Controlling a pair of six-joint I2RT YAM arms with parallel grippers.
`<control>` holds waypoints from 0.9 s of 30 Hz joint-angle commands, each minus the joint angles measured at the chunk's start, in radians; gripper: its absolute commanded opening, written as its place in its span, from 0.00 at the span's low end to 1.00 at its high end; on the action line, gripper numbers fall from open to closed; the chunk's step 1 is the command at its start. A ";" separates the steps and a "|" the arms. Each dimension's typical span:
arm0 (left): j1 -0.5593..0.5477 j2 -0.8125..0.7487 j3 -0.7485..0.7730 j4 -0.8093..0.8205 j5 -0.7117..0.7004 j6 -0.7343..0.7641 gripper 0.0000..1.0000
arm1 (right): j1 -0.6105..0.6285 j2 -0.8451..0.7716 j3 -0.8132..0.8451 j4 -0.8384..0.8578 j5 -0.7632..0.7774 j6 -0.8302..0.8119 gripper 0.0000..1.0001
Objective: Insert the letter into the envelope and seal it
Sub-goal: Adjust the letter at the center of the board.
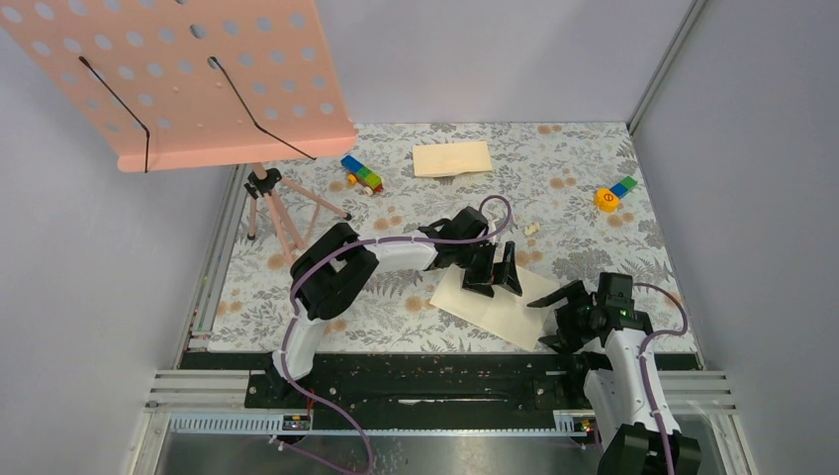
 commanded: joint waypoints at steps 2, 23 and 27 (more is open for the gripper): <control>0.002 0.067 -0.035 -0.090 -0.073 0.033 0.96 | 0.017 0.002 0.027 -0.168 0.115 -0.015 0.91; 0.001 0.089 -0.029 -0.078 -0.056 0.015 0.96 | 0.062 -0.016 -0.069 0.089 -0.049 0.087 0.92; 0.002 0.084 -0.034 -0.080 -0.062 0.018 0.96 | 0.062 0.003 -0.010 0.055 -0.019 0.039 0.92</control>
